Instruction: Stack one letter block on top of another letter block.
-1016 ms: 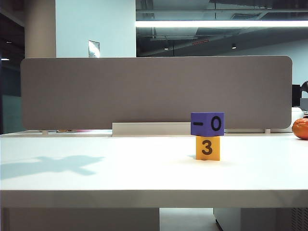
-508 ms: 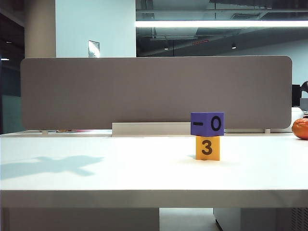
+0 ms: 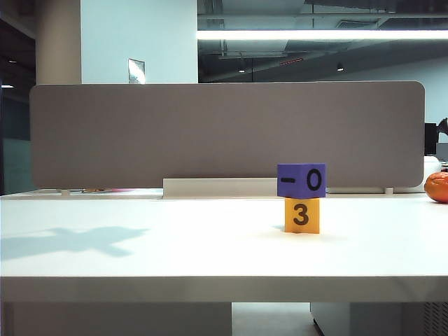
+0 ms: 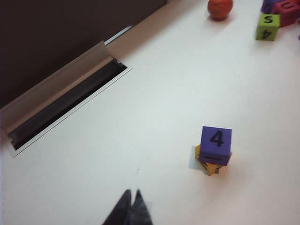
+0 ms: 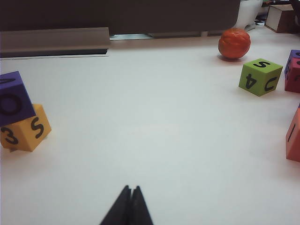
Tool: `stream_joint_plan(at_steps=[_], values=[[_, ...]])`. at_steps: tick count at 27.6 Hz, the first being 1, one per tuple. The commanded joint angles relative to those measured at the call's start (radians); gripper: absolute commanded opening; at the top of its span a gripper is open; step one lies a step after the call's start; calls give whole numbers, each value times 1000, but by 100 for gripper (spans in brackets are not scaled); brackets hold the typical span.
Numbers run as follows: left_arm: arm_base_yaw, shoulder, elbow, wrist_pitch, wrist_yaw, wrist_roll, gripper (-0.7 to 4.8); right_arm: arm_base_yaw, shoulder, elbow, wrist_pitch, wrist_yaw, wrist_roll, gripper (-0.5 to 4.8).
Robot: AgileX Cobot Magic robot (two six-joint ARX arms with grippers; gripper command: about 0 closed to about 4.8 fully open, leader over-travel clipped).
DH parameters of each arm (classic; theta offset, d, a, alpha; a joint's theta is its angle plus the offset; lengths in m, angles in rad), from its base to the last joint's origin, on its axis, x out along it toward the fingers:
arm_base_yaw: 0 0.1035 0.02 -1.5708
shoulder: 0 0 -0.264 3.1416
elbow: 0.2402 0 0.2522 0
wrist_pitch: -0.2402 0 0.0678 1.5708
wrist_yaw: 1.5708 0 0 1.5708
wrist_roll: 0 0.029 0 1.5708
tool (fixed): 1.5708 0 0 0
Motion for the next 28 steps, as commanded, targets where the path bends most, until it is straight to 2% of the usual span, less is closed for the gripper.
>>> stream_joint_plan(at_steps=[1,11,20,23,28], values=[[8,-13,5,10,33,-13,-6,0,0,5,10,4,-3,-5],[49,-63,4,-47,-14,-1,-6,0,-66,5,32,4,-3,-5],[187,-157,-3,-102,-12,-13,-6,0,-66,5,26,4,-3,-5],[235,-214,-53,-91,-12,-22,-6,0,-66,5,26,4,-3,-6],[306,-352,-238,-6,-12,-30,-6,0,-66,5,25,4,-3,-5]])
